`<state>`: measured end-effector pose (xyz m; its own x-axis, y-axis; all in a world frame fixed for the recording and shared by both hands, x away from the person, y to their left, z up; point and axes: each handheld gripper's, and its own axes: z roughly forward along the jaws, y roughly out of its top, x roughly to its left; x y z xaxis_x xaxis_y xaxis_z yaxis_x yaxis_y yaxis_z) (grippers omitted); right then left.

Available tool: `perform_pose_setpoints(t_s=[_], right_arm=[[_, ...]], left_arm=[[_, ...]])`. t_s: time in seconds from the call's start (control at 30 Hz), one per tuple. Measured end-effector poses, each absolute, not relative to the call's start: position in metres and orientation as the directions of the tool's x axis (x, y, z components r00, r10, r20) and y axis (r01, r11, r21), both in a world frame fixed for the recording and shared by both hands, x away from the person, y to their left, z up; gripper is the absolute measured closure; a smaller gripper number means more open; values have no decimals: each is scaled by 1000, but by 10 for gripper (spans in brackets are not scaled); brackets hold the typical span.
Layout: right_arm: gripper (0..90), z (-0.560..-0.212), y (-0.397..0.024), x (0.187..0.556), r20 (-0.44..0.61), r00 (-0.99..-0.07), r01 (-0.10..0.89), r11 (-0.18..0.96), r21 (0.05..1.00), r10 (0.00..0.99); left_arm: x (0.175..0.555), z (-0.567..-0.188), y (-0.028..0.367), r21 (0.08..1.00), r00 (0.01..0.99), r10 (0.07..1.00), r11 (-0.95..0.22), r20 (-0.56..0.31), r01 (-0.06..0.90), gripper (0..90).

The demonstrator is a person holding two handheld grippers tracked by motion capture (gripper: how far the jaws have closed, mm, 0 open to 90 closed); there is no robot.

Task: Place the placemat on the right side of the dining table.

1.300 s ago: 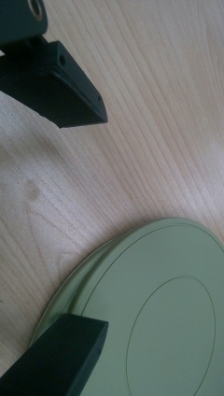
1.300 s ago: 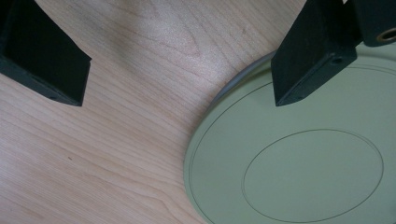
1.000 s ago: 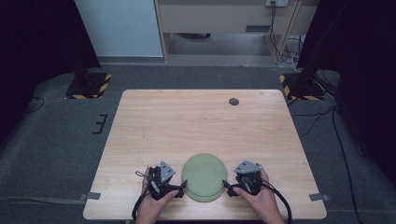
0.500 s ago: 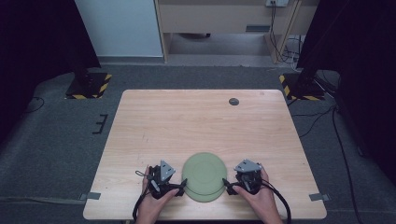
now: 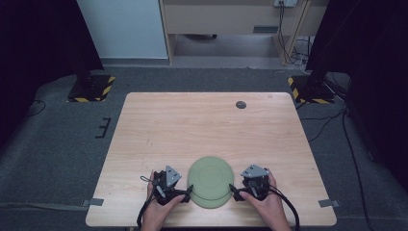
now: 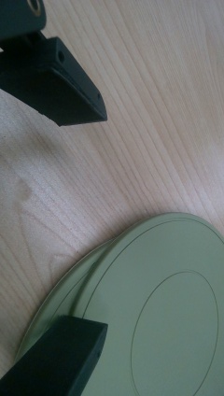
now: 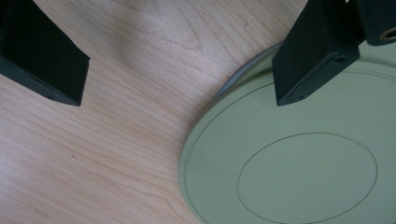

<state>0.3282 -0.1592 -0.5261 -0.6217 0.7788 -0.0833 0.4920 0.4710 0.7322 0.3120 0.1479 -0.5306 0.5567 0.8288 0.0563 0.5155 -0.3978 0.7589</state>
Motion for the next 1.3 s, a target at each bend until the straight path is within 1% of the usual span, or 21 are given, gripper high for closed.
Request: perform_pose_setpoints(t_s=[0.2, 0.33, 0.53, 0.67, 0.8, 0.93, 1.17, 1.27, 1.3], right_arm=[[56, -526, -159, 328, -81, -619, 492, 467, 735, 781], [47, -525, -157, 326, -82, -632, 485, 475, 734, 771], [33, -525, -156, 328, -87, -623, 486, 472, 736, 777], [33, -525, -156, 329, -89, -617, 486, 468, 738, 782], [55, -525, -156, 327, -91, -619, 482, 469, 740, 780], [51, -525, -154, 325, -98, -631, 472, 482, 738, 769], [26, -525, -153, 328, -99, -617, 481, 474, 737, 781], [27, -525, -153, 329, -96, -616, 483, 471, 738, 782], [43, -525, -153, 328, -94, -617, 484, 470, 738, 782]], left_arm=[[310, -530, 148, 756, 567, 822, -408, 59, 512, 27], [310, -530, 147, 754, 565, 822, -410, 63, 513, 20], [312, -531, 146, 758, 555, 829, -407, 72, 510, 17], [313, -531, 146, 760, 554, 829, -405, 71, 509, 19], [311, -531, 145, 758, 563, 824, -411, 71, 506, 29], [311, -531, 145, 757, 564, 823, -412, 71, 507, 25], [313, -531, 144, 758, 555, 829, -408, 74, 509, 16], [313, -531, 144, 759, 554, 829, -408, 75, 508, 17], [313, -531, 144, 760, 556, 828, -409, 76, 505, 22]])
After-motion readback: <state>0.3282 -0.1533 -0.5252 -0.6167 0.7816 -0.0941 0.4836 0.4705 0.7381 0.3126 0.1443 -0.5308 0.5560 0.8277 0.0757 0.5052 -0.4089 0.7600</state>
